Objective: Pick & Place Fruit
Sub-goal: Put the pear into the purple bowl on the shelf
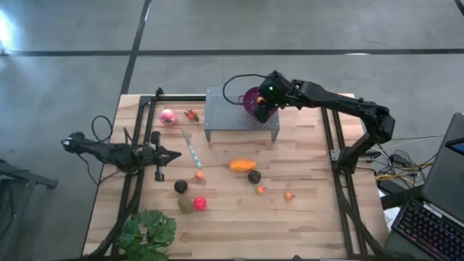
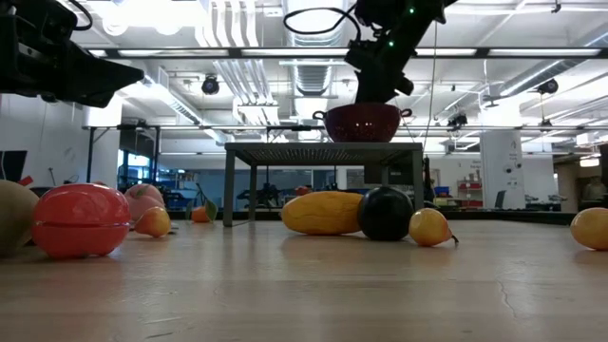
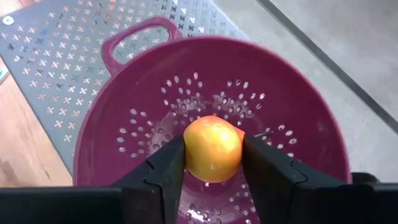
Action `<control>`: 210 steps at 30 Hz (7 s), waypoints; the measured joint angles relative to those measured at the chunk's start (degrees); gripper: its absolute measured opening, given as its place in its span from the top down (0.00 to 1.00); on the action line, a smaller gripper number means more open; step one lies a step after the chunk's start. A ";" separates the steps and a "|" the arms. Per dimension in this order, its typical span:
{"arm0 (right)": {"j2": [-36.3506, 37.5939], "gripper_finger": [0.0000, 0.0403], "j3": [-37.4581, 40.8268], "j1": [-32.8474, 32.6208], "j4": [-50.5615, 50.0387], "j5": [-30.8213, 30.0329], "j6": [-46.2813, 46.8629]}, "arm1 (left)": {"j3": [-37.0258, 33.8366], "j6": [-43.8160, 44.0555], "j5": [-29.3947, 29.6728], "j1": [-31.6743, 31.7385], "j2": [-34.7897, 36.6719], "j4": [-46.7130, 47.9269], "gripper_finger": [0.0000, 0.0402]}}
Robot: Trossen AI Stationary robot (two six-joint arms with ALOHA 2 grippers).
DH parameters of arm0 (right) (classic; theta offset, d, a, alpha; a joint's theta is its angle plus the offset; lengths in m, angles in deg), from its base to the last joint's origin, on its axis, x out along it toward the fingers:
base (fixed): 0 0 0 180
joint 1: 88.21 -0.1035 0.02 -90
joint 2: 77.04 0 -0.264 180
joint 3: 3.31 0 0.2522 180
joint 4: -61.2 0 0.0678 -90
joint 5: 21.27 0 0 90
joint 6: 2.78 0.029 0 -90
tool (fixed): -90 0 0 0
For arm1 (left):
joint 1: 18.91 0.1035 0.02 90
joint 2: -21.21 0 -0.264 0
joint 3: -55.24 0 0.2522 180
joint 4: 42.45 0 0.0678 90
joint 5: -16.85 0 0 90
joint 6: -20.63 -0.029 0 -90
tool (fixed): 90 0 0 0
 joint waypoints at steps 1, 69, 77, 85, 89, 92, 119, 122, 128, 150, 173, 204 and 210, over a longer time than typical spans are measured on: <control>-0.15 0.66 0.00 0.00 0.02 0.02 0.30 | 0.00 -0.01 -0.01 0.02 0.00 -0.01 0.97; -2.94 0.40 -9.65 -0.83 -11.36 -0.42 0.18 | 0.01 0.01 0.00 0.01 -0.01 0.00 0.97; -2.92 0.45 -14.34 -3.96 -14.91 -0.42 -0.75 | 0.02 -0.01 0.00 0.00 0.00 -0.01 0.97; -2.92 0.49 -17.48 -8.30 -18.83 -0.42 -0.83 | 0.00 -0.01 0.00 0.00 0.00 -0.01 0.97; -2.92 0.50 -17.99 -11.00 -21.76 -0.41 -0.63 | 0.01 0.00 -0.02 0.02 -0.02 -0.01 0.97; -2.92 0.51 -17.99 -13.44 -24.03 -0.42 0.31 | 0.01 -0.01 0.00 0.01 0.00 0.00 0.97; -2.92 0.52 -14.85 -43.00 -31.81 -0.40 19.35 | 0.02 -0.01 0.00 0.02 0.00 0.01 0.97; -2.92 0.51 -12.48 -45.60 -32.21 -0.39 22.52 | 0.01 0.00 -0.01 0.02 -0.01 0.00 0.97; -2.92 0.54 -6.64 -50.26 -33.36 -0.38 29.37 | 0.02 -0.01 0.00 0.01 0.00 0.01 0.97; -2.93 0.64 8.22 -58.34 -32.53 0.23 48.16 | 0.02 -0.01 -0.02 0.02 0.00 -0.01 0.97; -2.94 0.55 23.73 -58.31 -12.46 7.29 46.04 | 0.00 -0.01 0.00 0.00 0.00 0.00 0.97; -2.94 0.50 31.79 -57.51 -0.31 4.17 47.48 | 0.00 -0.01 -0.02 0.00 0.00 0.00 0.97; -2.78 0.53 35.02 -57.37 6.01 3.97 47.76 | 0.02 0.01 -0.02 0.02 0.00 -0.01 0.97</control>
